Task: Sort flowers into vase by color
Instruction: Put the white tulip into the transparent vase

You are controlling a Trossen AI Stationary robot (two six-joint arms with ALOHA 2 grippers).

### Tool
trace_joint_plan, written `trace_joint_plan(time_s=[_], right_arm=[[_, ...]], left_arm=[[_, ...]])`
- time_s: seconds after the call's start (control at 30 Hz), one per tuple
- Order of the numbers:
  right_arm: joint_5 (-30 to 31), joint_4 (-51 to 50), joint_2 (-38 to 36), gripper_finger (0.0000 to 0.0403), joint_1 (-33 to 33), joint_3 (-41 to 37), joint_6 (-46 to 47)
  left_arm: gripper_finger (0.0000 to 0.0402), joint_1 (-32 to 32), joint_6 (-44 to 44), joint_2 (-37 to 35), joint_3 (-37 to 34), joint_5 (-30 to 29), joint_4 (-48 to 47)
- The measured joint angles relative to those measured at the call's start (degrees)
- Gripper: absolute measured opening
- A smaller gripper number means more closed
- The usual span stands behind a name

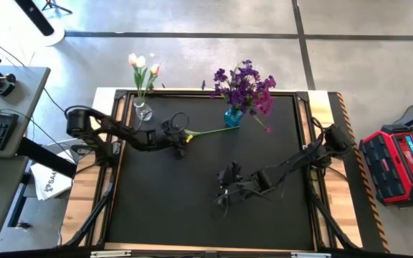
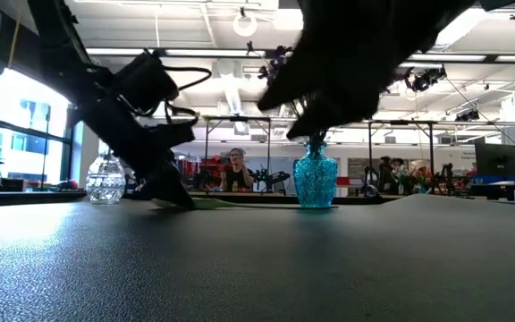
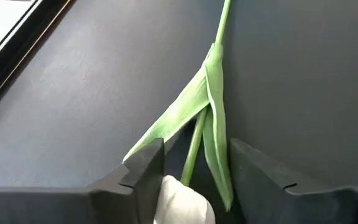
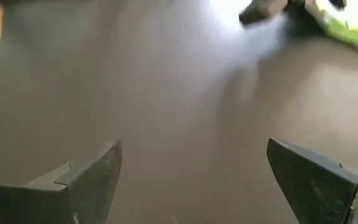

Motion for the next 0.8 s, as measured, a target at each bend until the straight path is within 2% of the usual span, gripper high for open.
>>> trace_joint_plan(time_s=[0.17,0.37,0.43,0.57,0.63,0.7,0.8], right_arm=[[-2.9,-11.7,-1.3,0.0373,-0.2,0.0,6.2],[2.7,-21.8,-1.5,0.0373,0.5,-0.2,7.7],[3.0,-19.5,-1.5,0.0373,-0.5,-1.4,5.2],[3.4,-6.4,-1.5,0.0373,-3.4,-4.8,-5.3],[1.3,-1.8,-1.5,0.0373,-6.2,-5.8,-7.2],[-3.3,1.8,-1.4,0.0373,-9.7,-5.9,-11.8],[-7.9,6.3,-0.9,0.0364,-13.5,-5.0,-17.5]], left_arm=[[0.0107,-0.1,0.0,0.9,2.1,0.4,-3.2],[0.0018,-1.5,-0.6,-0.9,4.8,0.6,-13.5],[0.0007,-2.6,-2.0,-2.9,6.0,0.4,-20.3],[0.0012,-6.4,-3.9,-7.4,8.0,0.7,-32.8],[0.0012,-9.2,-4.0,-9.6,8.8,0.7,-36.3],[0.0008,-11.9,-4.0,-11.8,8.9,0.8,-38.7],[0.0005,-15.7,-4.0,-14.3,8.9,0.8,-39.2]])
